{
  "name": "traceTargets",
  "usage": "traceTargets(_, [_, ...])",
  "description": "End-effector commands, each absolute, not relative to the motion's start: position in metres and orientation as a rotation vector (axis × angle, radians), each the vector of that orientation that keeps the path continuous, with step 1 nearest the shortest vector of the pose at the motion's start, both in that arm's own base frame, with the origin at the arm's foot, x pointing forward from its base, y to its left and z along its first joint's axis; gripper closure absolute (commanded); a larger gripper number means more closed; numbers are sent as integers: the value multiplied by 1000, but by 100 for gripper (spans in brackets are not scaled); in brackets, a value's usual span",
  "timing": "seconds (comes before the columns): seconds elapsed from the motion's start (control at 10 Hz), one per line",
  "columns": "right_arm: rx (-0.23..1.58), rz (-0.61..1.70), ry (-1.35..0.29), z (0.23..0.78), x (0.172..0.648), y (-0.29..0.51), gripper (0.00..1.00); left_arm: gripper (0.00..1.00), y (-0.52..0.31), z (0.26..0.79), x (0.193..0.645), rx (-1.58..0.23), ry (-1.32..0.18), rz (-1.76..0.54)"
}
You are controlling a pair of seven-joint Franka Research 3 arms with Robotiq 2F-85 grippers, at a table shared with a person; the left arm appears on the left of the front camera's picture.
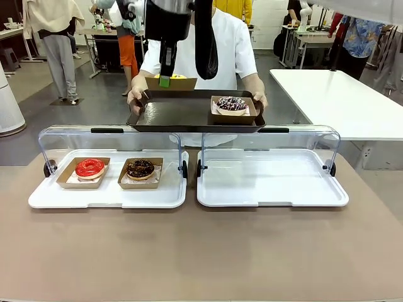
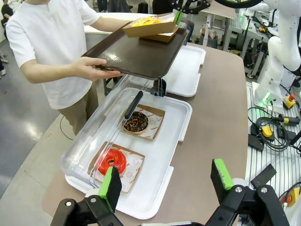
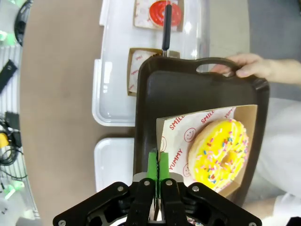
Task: Provide the desired donut to the person.
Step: Place the picked Paper togo box onto the Handle tray extended by the person.
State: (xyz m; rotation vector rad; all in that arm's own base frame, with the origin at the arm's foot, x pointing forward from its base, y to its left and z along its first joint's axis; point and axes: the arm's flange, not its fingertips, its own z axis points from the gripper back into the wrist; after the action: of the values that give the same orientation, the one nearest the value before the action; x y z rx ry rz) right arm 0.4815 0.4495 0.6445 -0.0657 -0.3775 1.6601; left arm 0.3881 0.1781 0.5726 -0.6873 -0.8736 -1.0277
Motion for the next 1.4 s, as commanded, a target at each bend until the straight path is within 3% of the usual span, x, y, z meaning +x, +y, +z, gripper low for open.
traceTargets(0.0, [-102,1608,-343,648,496,459,99,0,178,574,387,-690,-875,-1031])
traceTargets(1.3, [5,1489,-222,562,554,422,99,0,178,574,387,-690,-875,-1031])
